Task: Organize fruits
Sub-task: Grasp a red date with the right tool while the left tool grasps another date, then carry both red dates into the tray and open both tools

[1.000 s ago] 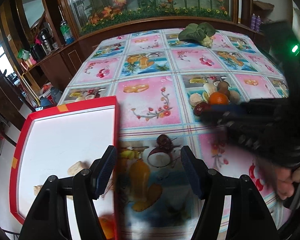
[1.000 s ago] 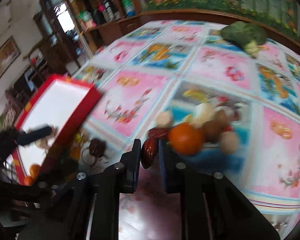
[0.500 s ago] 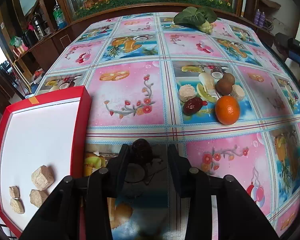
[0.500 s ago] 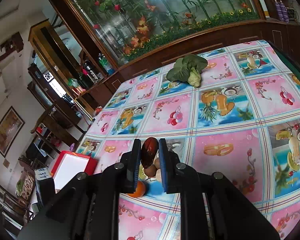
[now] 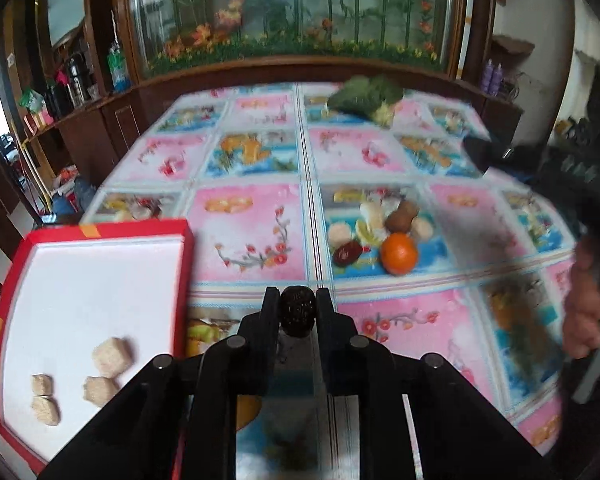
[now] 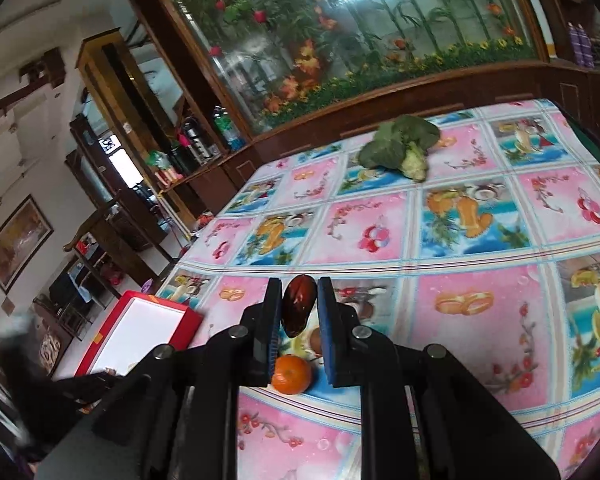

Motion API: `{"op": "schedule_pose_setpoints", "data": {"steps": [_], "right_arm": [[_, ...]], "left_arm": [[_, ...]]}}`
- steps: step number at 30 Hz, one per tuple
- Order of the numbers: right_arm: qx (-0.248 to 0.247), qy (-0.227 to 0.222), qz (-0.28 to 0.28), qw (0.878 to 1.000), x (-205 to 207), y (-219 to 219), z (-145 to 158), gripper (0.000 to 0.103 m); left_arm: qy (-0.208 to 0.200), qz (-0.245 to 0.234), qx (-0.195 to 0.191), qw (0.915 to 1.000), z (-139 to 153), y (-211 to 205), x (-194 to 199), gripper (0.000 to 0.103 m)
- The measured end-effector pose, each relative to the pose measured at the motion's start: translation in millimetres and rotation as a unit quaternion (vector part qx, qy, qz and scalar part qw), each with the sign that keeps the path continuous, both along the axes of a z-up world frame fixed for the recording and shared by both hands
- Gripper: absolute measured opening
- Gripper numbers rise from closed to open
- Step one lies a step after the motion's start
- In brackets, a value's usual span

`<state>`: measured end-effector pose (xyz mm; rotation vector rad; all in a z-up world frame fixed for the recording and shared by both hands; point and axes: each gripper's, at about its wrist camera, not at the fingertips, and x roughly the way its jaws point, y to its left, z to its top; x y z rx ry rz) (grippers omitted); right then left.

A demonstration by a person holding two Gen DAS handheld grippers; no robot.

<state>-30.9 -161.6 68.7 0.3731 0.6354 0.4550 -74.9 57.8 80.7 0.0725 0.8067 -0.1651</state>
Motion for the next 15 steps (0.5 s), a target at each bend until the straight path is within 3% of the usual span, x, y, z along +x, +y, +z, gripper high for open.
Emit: {"op": "schedule_pose_setpoints", "data": {"steps": [7,15], "right_arm": [[-0.005,-0.01,0.041,0.999,-7,56,-3,0.02],[0.039,-0.016,0.075,0.996,-14,126,-2,0.02]], "left_arm": [[-0.075,0.048,-0.013,0.9959,45,57,-29,0.016],[-0.118,0.114,-0.015,0.9864,57,118,-46,0.016]]}}
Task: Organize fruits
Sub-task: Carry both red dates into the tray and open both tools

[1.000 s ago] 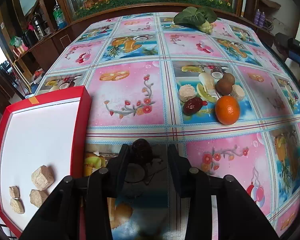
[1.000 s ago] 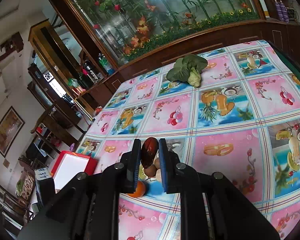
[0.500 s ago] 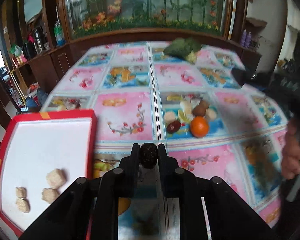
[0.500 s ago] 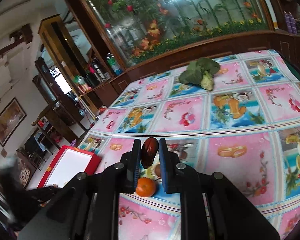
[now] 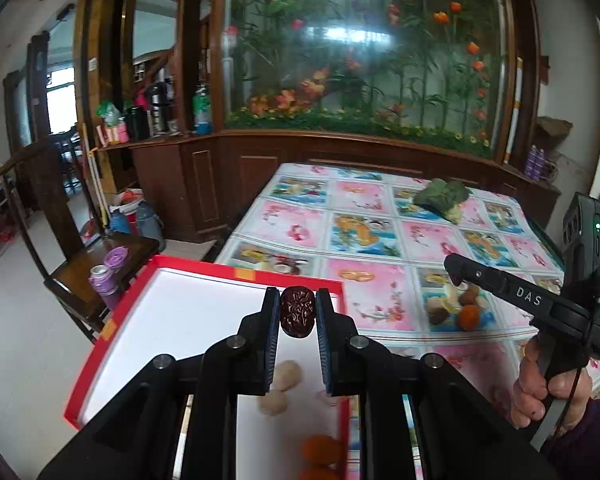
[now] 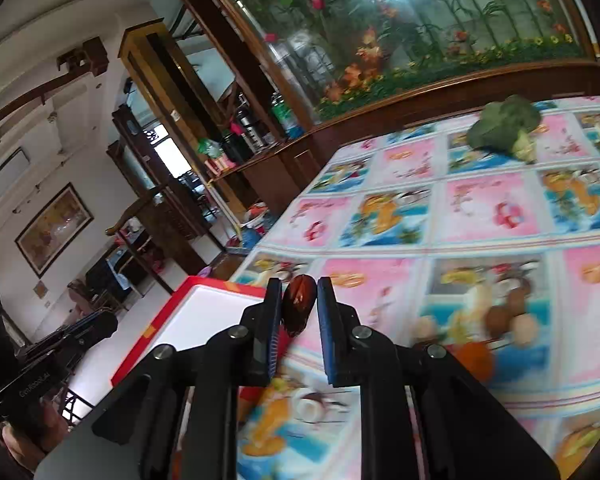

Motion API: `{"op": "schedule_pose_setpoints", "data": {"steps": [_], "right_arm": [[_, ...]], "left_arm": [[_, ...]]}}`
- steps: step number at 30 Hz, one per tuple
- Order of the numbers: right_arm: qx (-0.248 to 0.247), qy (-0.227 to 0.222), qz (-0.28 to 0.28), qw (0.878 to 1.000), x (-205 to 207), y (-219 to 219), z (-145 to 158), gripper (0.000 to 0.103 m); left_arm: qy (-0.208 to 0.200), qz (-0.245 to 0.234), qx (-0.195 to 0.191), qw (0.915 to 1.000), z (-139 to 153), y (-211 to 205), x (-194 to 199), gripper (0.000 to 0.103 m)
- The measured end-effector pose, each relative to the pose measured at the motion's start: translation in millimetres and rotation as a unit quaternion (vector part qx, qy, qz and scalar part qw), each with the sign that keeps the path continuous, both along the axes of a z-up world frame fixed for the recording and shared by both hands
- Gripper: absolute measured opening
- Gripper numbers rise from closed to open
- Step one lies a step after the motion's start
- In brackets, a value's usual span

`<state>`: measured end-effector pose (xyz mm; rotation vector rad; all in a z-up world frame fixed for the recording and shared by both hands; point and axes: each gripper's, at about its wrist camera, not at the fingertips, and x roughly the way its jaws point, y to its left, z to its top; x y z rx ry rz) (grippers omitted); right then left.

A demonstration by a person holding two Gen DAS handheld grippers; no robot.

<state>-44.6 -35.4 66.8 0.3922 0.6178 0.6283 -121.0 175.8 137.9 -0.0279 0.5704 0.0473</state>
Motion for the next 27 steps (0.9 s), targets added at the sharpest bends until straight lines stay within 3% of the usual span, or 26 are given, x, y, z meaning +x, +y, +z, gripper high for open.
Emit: {"op": "schedule_pose_setpoints", "data": {"steps": [13,17,27], "right_arm": [[-0.043,0.006,0.065,0.997,-20,78,-17,0.02],[-0.054,0.005,0.073,0.996,-22,86,-22,0.02],[-0.061,0.008,0.072,0.996,-22,84,-26,0.02]], "left_arm": [[0.032,0.063,0.025,0.9972,-42,41,10,0.016],[0.026,0.078,0.042,0.9958,-45,46,6,0.016],[0.035,0.081,0.033,0.9956,-49,49,7,0.016]]}}
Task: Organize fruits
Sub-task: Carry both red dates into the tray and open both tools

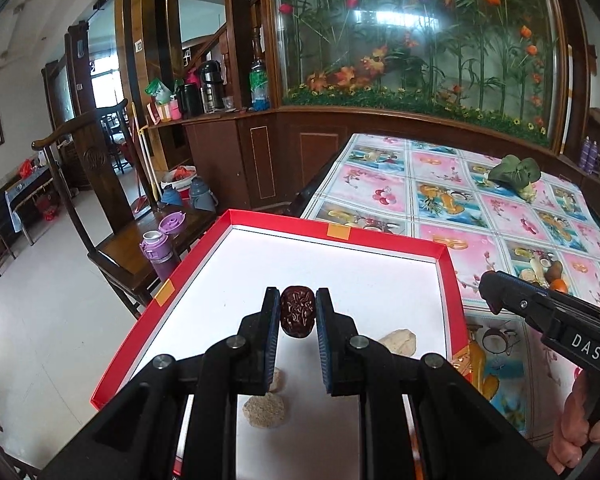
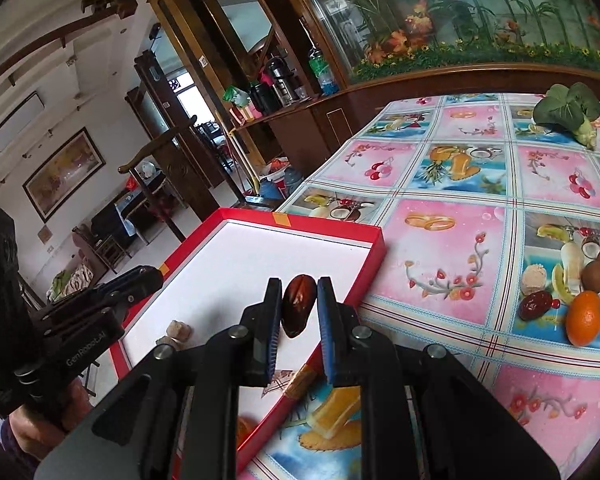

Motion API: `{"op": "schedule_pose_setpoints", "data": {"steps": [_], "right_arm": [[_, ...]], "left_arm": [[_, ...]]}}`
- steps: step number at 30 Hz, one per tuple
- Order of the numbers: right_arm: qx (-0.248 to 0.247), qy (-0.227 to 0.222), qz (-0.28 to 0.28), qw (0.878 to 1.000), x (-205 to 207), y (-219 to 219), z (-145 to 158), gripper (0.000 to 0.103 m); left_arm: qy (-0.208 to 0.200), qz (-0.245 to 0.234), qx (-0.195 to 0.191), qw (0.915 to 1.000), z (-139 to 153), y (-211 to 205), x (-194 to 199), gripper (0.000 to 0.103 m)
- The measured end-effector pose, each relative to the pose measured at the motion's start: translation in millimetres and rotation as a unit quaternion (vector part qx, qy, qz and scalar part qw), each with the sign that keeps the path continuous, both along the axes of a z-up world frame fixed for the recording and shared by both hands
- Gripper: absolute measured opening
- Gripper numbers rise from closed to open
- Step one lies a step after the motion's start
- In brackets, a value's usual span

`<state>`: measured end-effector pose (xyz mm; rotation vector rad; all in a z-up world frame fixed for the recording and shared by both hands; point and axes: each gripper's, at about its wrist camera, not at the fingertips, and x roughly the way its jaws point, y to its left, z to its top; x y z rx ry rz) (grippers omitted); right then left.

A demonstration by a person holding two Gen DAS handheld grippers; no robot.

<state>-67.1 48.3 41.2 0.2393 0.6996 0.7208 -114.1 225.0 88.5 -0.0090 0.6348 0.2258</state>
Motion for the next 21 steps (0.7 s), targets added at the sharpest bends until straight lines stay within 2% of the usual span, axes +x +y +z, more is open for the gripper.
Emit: {"op": "schedule_pose_setpoints", "data": {"steps": [18,21], "right_arm": [[-0.027,-0.003,0.017,0.999,0,19,-6,0.02],[-0.017,0.009,0.022,1.0,8,29,-7,0.02]], "left_arm": [[0.022,-0.003,0.002,0.9998,-13,3,9,0.016],[0.029,0.005,0.007,0.9995,-18,8,13,0.016]]}}
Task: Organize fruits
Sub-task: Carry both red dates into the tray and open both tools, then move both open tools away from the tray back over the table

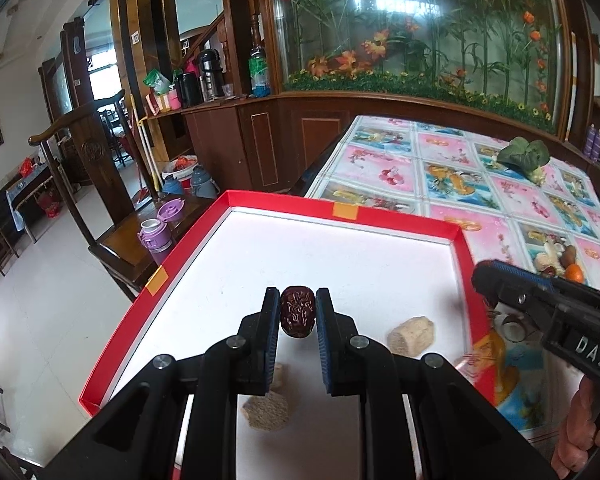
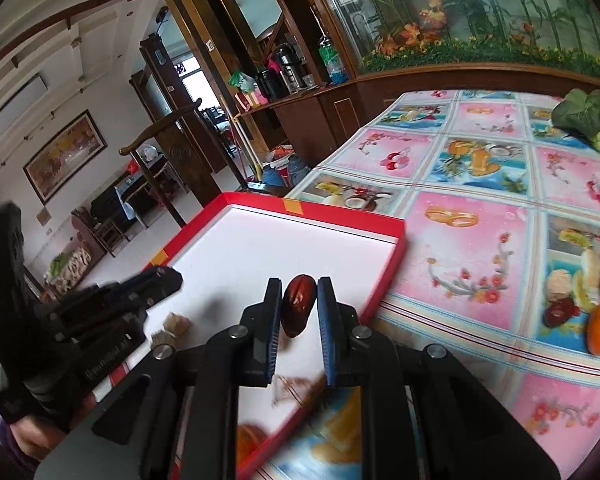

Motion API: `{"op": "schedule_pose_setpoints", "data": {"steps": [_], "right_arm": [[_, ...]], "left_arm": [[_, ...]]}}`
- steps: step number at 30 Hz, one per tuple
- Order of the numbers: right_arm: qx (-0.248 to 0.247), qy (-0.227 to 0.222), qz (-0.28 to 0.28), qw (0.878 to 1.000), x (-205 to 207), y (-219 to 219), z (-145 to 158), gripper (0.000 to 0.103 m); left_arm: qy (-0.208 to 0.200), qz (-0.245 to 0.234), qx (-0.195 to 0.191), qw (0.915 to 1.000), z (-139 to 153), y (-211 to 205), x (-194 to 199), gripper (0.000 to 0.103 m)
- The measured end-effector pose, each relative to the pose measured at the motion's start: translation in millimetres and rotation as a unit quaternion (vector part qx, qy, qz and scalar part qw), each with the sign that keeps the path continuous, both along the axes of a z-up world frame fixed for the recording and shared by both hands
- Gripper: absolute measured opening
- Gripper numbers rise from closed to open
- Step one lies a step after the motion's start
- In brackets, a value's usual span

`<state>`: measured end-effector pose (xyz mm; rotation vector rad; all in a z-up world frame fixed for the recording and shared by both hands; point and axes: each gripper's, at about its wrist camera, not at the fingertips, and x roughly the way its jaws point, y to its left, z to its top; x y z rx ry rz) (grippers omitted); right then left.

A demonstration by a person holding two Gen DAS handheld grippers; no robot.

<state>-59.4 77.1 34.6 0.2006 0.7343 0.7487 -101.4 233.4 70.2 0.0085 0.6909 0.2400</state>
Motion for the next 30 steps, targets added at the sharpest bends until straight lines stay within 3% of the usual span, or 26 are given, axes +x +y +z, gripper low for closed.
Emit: {"op": "schedule_pose_setpoints", "data": {"steps": [14,16,18,20,22,27,30], "right_arm": [[-0.057,0.048,0.029,0.997,25,45,-23,0.022],[-0.054,0.051,0.033,0.997,23,40,-20,0.022],[-0.031,0.043,0.032,0.998,22,29,-11,0.025],[-0.015,0.03,0.021,0.999,19,16,-1,0.04],[-0.002,0.017,0.008,1.0,16,2,7,0.047],[0.003,0.003,-0.03,1.0,13,-50,19,0.05],[0.008,-0.009,-0.083,0.996,16,-96,26,0.051]], "left_arm": [[0.044,0.045,0.046,0.997,-20,7,17,0.019],[0.038,0.055,0.055,0.9962,-16,5,14,0.044],[0.015,0.071,0.055,0.9959,-8,3,8,0.06],[-0.004,0.076,0.059,0.9954,2,-5,2,0.065],[-0.011,0.07,0.061,0.9956,9,-16,0,0.074],[-0.01,0.003,0.067,0.9977,19,-68,-8,0.079],[-0.003,-0.044,0.07,0.9966,20,-103,-12,0.079]]}}
